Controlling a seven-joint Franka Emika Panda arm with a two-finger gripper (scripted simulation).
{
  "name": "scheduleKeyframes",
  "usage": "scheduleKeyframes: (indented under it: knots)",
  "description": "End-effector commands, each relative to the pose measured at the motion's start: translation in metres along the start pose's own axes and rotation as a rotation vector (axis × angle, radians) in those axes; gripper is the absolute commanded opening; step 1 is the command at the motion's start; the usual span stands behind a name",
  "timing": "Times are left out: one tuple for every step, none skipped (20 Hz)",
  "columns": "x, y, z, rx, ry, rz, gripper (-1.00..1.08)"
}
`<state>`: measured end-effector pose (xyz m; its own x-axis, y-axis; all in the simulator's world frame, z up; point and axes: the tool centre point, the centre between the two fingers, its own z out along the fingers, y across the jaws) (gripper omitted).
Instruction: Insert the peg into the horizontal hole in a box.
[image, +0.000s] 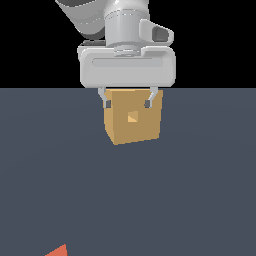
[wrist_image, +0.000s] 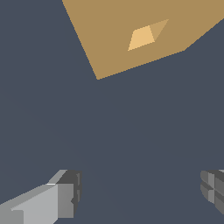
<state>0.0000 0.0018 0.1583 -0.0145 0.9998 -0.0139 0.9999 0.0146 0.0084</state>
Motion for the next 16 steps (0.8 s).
scheduleKeyframes:
  knots:
    - [0.000,0.000,0.000,0.000,0.000,0.000,1.00]
    - [0.000,0.000,0.000,0.000,0.000,0.000,1.00]
    - [-0.001,0.000,0.000,0.000,0.000,-0.001,1.00]
    - [-0.002,-0.001,0.000,0.000,0.000,-0.003,1.00]
    - [-0.003,-0.001,0.001,0.000,0.000,-0.005,1.00]
    - [-0.005,-0.002,0.001,0.000,0.000,-0.008,1.00]
    - [-0.007,-0.002,0.002,0.000,0.000,-0.012,1.00]
    - [-0.009,-0.003,0.003,0.000,0.000,-0.017,1.00]
    - [-0.012,-0.004,0.003,0.000,0.001,-0.022,1.00]
    - [-0.015,-0.005,0.004,0.000,0.001,-0.027,1.00]
    - [-0.018,-0.007,0.005,0.000,0.001,-0.034,1.00]
    - [-0.022,-0.008,0.007,0.000,0.001,-0.041,1.00]
    - [-0.026,-0.009,0.008,0.000,0.001,-0.048,1.00]
    - [-0.031,-0.011,0.009,0.000,0.002,-0.056,1.00]
    - [-0.036,-0.012,0.011,0.000,0.002,-0.065,1.00]
    - [-0.041,-0.014,0.012,0.000,0.002,-0.075,1.00]
